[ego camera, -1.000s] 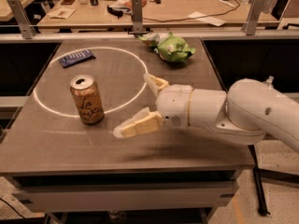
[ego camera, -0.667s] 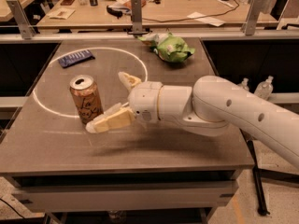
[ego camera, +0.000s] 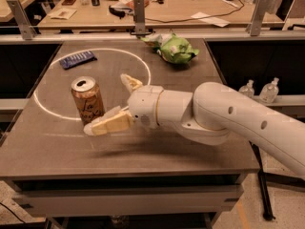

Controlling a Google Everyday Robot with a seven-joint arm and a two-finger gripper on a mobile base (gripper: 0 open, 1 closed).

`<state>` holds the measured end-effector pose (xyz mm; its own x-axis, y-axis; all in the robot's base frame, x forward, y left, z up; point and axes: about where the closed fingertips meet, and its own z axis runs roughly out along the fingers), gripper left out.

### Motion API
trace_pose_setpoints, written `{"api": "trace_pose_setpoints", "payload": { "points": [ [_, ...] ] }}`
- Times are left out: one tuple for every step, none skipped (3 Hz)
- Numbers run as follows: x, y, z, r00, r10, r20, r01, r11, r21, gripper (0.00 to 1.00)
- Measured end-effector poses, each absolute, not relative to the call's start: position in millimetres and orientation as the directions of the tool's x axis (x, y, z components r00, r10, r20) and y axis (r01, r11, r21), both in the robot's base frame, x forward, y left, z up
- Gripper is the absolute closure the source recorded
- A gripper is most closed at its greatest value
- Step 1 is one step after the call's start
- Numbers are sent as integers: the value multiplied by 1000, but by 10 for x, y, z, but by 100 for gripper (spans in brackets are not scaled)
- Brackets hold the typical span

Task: Move orange can near green rice chip bag

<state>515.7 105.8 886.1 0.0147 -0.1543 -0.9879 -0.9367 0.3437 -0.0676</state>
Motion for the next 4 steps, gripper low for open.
{"api": "trace_pose_setpoints", "payload": {
  "points": [
    [5255, 1158, 8843, 28, -150, -988, -919, 386, -84, 0],
    [5384, 1269, 8795, 34, -145, -989, -910, 405, -90, 0],
    [5466, 1392, 8722, 29, -137, -990, -913, 400, -82, 0],
    [5487, 1469, 8661, 17, -136, -991, -919, 387, -69, 19]
  ]
}}
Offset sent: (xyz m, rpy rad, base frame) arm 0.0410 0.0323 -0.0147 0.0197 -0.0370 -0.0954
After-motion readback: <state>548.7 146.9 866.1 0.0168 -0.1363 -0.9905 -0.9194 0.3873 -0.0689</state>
